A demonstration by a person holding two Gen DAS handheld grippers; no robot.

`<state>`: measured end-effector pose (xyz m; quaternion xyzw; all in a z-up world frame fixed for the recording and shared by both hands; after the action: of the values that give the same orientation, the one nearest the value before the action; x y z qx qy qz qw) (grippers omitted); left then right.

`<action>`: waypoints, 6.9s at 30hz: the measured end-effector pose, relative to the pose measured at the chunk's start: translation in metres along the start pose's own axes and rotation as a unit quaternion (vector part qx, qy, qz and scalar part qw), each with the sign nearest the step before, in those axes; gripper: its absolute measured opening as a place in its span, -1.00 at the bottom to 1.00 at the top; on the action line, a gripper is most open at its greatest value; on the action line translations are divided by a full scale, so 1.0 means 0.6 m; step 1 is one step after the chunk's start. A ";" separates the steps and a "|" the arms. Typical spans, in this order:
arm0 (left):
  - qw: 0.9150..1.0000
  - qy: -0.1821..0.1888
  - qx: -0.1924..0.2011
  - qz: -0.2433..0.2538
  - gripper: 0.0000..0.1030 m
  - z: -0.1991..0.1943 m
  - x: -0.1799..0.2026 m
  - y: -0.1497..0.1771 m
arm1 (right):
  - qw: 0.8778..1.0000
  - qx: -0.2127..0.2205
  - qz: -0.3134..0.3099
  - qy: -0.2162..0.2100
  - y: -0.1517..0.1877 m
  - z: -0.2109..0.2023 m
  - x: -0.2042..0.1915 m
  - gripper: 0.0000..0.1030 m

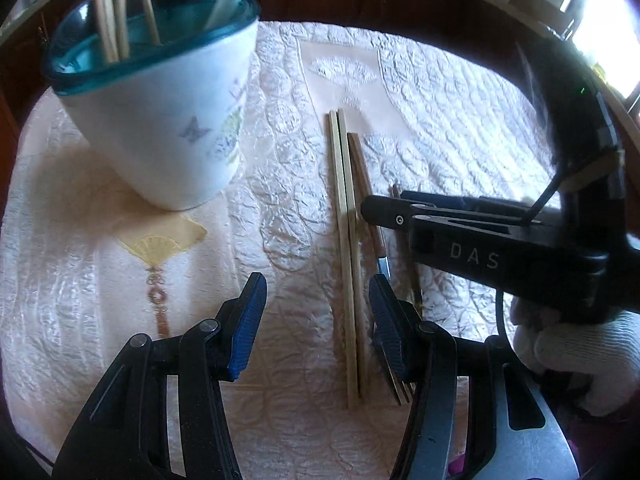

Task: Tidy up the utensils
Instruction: 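Move both tools back down to the remaining utensils on the cloth, then grasp a wooden chopstick with the left tool while the right tool grasps another chopstick, then lift both held chopsticks up over the holder opening, then open both tools to drop the chopsticks into the holder, then move both open tools down toward the wooden-handled fork on the cloth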

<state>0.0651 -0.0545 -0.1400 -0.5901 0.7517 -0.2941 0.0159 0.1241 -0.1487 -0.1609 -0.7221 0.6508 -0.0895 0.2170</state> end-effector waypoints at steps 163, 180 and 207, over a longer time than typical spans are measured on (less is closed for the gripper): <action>0.975 -0.060 0.210 -0.044 -0.28 -0.287 -0.135 -0.192 | 0.974 0.162 -0.086 -0.136 -0.231 -0.232 -0.161 -0.41; 0.974 -0.094 0.208 -0.012 -0.22 -0.267 -0.065 -0.126 | 0.979 0.165 -0.067 -0.097 -0.125 -0.265 -0.100 -0.36; 0.986 -0.041 0.162 0.006 -0.02 -0.210 -0.001 -0.066 | 0.990 0.127 -0.016 -0.052 -0.020 -0.243 0.015 -0.24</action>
<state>0.0535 -0.0057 -0.0179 -0.5868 0.6963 -0.3875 0.1438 0.0760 -0.1858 -0.0273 -0.7026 0.6103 -0.1375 0.3391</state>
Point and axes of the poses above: each gripper's, at about its wrist camera, not at the fingertips, and z roughly the way its jaws point, x to its right, y to its underside, the point moved 1 cm from there along z, roughly the way its jaws point, and after that the axes turned 11 degrees about y, right-handed, at the moved point
